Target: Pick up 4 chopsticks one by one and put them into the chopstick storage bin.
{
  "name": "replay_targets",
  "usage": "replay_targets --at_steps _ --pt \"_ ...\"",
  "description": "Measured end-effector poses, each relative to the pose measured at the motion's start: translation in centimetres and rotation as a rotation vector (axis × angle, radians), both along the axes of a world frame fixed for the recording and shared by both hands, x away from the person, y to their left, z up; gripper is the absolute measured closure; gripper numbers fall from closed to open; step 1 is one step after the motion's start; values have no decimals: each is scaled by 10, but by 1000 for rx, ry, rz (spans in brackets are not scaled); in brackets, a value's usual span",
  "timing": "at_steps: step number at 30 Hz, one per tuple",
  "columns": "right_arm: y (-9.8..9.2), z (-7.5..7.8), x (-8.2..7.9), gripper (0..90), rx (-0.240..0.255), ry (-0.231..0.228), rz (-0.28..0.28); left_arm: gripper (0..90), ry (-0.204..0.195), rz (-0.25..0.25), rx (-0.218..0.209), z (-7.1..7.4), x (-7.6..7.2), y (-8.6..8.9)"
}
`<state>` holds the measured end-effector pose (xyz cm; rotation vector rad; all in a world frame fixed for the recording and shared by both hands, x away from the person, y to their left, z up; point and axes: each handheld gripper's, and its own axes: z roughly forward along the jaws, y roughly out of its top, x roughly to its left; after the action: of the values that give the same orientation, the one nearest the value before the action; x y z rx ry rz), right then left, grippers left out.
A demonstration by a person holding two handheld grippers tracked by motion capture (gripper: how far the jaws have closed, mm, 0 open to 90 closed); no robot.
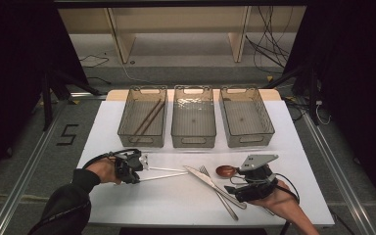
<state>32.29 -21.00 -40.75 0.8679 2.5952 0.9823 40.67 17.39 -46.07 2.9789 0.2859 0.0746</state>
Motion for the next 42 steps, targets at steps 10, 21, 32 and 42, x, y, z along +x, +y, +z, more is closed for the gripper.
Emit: replay_targets --at_steps 10,21,32,42 --pt "0 0 0 299 -2 2 0 833 -5 0 -13 0 -1 1" --pt "0 0 0 301 -4 0 0 835 16 2 -34 5 -2 6" --pt "0 0 0 301 -4 0 0 834 38 45 -37 13 -1 21" --pt "0 0 0 301 -5 -2 -1 834 7 132 -186 26 2 19"
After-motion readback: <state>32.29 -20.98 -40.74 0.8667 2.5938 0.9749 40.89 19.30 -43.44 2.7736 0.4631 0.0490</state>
